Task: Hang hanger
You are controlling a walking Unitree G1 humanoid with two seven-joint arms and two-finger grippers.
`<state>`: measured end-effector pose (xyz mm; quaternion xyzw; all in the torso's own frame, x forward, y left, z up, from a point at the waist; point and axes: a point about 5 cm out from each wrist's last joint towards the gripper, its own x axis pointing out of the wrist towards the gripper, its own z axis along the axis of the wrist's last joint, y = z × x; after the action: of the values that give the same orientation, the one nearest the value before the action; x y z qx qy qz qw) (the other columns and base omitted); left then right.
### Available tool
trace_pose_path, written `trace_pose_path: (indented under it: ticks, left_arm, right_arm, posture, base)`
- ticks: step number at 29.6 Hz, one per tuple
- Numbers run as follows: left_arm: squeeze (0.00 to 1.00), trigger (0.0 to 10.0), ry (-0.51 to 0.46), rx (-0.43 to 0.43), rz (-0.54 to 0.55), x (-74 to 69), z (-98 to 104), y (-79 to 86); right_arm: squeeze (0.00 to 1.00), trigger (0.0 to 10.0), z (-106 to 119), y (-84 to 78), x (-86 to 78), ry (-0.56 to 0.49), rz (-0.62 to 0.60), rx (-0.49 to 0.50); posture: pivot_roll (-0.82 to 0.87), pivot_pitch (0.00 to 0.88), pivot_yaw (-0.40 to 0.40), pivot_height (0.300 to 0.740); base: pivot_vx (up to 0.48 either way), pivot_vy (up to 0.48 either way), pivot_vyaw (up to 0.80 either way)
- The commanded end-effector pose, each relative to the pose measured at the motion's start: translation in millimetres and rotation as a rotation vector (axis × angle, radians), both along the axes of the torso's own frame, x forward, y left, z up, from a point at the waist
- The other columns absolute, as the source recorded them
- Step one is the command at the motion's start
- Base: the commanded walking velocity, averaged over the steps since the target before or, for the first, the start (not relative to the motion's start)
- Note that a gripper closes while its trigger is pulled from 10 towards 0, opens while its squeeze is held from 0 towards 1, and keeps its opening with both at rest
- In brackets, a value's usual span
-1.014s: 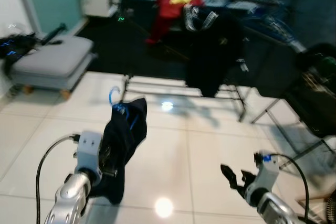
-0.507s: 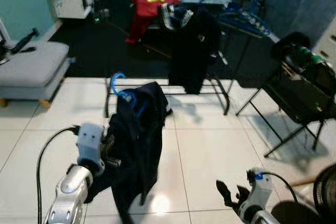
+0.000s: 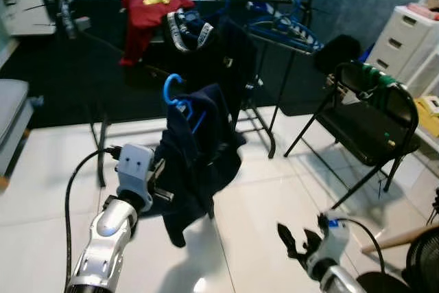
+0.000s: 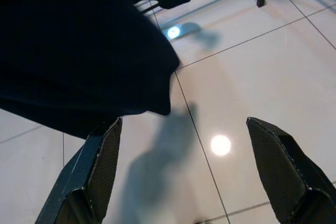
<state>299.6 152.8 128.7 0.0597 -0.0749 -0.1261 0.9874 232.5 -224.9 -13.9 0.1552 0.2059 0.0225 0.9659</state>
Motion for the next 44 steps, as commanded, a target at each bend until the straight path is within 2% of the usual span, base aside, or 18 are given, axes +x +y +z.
trace_pose_path:
  ticks: [1, 12, 17, 24, 32, 44]
  left_arm:
    - [0.00, 10.0, -0.068, 0.003, 0.016, 3.6, 16.2, -4.0]
    - [0.00, 10.0, -0.096, 0.026, 0.081, 15.2, 29.1, -11.1]
    - [0.00, 10.0, -0.086, 0.024, 0.080, 16.3, 28.3, -12.7]
    - [0.00, 10.0, -0.084, 0.026, 0.079, 16.5, 29.1, -19.1]
    - [0.00, 10.0, -0.083, 0.027, 0.104, 19.9, 31.7, -20.2]
    - [0.00, 10.0, -0.098, 0.026, 0.078, 23.8, 38.2, -30.0]
  right_arm:
    - [0.00, 10.0, -2.0, -0.9, -1.7, 0.000, 0.002, -0.012]
    - [0.00, 10.0, -0.5, -3.4, 0.1, -0.028, -0.003, -0.009]
    - [0.00, 10.0, 3.3, -7.2, 1.3, -0.064, -0.032, 0.006]
    - [0.00, 10.0, 14.2, -16.0, 6.9, -0.107, -0.080, 0.006]
    - [0.00, 10.0, 18.5, -15.4, 9.3, -0.123, -0.084, -0.002]
    - [0.00, 10.0, 22.0, -11.5, 11.5, -0.137, -0.089, 0.003]
  posture:
    - [0.03, 0.067, -0.075, 0.740]
    - [0.03, 0.072, -0.064, 0.740]
    - [0.02, 0.071, -0.060, 0.740]
    - [0.02, 0.071, -0.063, 0.740]
    - [0.02, 0.071, -0.064, 0.740]
    - [0.02, 0.069, -0.062, 0.740]
  base:
    - [0.480, 0.000, 0.00]
    - [0.480, 0.000, 0.14]
    - [0.480, 0.000, 0.74]
    - [0.480, 0.000, 0.00]
    - [0.480, 0.000, 0.00]
    - [0.480, 0.000, 0.00]
